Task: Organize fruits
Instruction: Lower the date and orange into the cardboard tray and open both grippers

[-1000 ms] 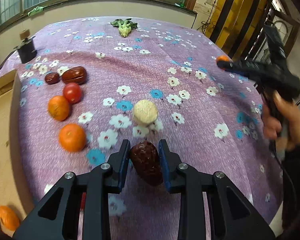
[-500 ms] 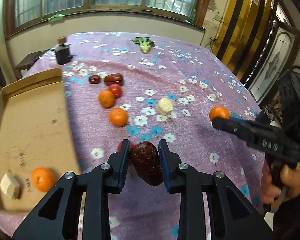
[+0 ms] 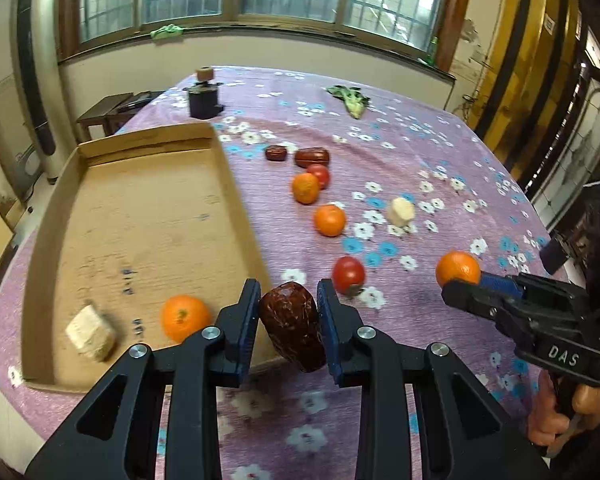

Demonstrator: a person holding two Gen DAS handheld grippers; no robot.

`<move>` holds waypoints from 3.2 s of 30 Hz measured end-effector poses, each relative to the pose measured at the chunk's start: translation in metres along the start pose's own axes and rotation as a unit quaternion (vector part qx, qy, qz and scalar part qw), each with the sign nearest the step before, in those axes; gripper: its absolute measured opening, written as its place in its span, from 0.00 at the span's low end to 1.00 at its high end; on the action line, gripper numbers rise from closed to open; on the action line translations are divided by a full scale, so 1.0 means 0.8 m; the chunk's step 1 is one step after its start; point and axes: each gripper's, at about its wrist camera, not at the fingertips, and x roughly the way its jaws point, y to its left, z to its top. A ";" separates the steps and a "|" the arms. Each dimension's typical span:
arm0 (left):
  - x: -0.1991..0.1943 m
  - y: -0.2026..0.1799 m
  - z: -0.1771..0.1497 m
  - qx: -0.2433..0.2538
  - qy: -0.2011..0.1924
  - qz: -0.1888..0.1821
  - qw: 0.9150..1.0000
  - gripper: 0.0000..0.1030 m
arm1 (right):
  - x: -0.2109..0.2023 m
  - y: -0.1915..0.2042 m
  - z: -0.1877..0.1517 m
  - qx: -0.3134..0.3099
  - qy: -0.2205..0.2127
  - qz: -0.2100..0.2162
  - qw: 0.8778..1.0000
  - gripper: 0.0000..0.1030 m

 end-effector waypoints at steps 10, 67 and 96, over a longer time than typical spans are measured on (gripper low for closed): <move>-0.010 0.031 -0.007 -0.020 -0.008 0.017 1.000 0.26 | 0.015 0.043 -0.002 -0.024 0.014 0.016 0.999 0.28; 0.061 0.180 0.016 -0.110 0.057 0.112 0.986 0.26 | 0.213 0.165 0.068 -0.137 0.106 0.026 0.985 0.31; -0.009 0.078 0.014 -0.072 0.005 0.035 0.997 0.40 | 0.035 0.018 0.019 -0.004 0.012 -0.020 1.000 0.41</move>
